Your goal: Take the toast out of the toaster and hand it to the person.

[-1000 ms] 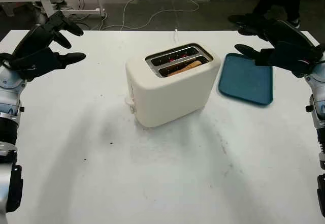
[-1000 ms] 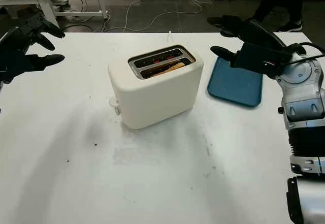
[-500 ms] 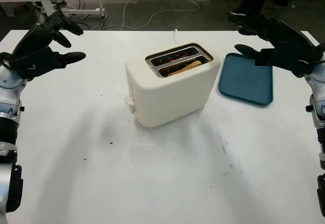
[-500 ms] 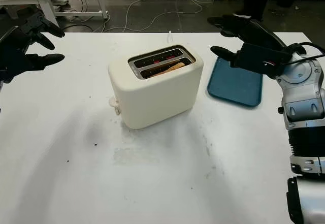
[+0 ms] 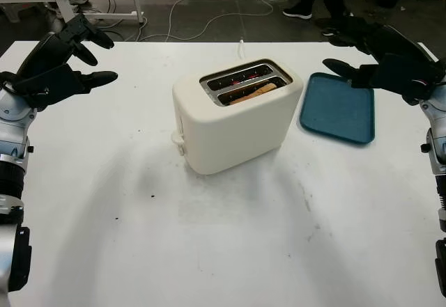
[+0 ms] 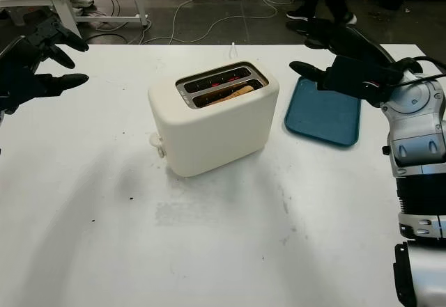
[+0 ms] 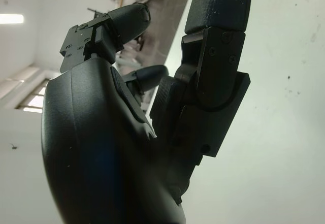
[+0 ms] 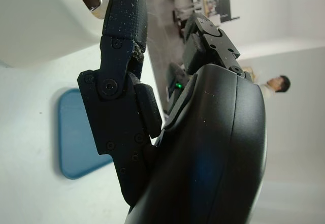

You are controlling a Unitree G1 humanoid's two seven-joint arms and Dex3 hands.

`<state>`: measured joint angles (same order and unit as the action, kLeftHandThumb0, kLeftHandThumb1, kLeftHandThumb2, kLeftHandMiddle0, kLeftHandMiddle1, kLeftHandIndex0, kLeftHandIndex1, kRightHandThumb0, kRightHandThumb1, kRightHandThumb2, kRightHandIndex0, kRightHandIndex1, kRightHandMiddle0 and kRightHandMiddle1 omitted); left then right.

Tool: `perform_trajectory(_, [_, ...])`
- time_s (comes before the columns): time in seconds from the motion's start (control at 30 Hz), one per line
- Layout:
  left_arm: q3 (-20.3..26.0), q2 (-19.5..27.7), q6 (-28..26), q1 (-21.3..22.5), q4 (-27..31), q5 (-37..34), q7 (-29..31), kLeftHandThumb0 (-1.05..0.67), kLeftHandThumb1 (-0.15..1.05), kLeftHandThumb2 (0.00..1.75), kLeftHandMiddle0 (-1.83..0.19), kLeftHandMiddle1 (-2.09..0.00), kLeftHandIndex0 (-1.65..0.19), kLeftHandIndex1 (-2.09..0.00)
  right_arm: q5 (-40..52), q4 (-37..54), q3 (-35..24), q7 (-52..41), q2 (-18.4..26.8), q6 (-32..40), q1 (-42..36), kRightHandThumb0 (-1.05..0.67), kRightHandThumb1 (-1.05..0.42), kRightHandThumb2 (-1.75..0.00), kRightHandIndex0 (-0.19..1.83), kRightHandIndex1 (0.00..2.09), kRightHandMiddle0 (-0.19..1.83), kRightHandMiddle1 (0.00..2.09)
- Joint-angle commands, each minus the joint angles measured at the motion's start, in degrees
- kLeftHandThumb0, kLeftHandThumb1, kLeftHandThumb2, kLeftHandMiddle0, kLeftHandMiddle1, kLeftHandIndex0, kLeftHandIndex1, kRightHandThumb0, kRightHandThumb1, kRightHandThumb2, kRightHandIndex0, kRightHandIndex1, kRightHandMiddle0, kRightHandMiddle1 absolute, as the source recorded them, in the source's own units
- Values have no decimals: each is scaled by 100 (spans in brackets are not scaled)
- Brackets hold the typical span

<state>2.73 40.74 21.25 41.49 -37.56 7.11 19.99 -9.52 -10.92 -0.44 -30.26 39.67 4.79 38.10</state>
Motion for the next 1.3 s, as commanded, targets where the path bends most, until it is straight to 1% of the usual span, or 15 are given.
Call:
perform_trajectory(0.0, [82,-14,-76,-37,53,-86,31,-105,92,27,0,-175,0,-147,14,43,-16,-16,47,-3,10,-84,-92,-54,3,55,29,1])
perform_trajectory(0.13, [76,-22,39,-35,7,-88,25,-105,92,28,0,-174,0,-146,35,67,-22,-6,6,90,-6,-85,-92,-52,1,54,28,0])
perform_trajectory(0.3, [77,-26,37,-37,13,-57,3,-105,92,27,0,-174,0,-146,39,70,-19,5,-10,82,-12,-84,-92,-52,2,55,29,0])
perform_trajectory(0.4, [64,-14,113,-28,-25,-24,-11,-105,92,30,0,-174,0,-145,56,77,-20,-1,-25,117,-2,-84,-92,-50,1,55,28,0])
perform_trajectory(0.6, [85,-57,1,-32,-5,-67,-2,-105,92,27,0,-174,0,-147,42,56,-16,-2,1,63,-19,-84,-92,-53,0,57,28,0])
perform_trajectory(0.83, [65,-26,97,-30,-16,2,-34,-105,92,28,0,-174,0,-146,38,57,-14,16,-19,109,-5,-85,-92,-52,1,58,29,1])
perform_trajectory(0.97, [107,-64,-48,-55,47,-87,6,-105,92,26,0,-174,0,-148,61,16,-17,-15,-4,41,-11,-84,-92,-51,0,59,28,0])
perform_trajectory(1.03, [96,-57,-19,-63,49,-55,-17,-105,92,26,0,-174,0,-147,51,-24,-10,-10,2,-16,-9,-84,-92,-52,0,59,29,0])
perform_trajectory(1.17, [73,-27,53,-54,42,-4,-30,-105,92,29,0,-174,0,-145,7,63,6,18,-4,92,13,-85,-92,-52,0,60,29,1])
perform_trajectory(1.27, [112,-51,23,-51,17,-97,31,-105,92,28,0,-174,0,-145,28,20,1,13,-15,48,20,-85,-92,-52,0,59,29,0])
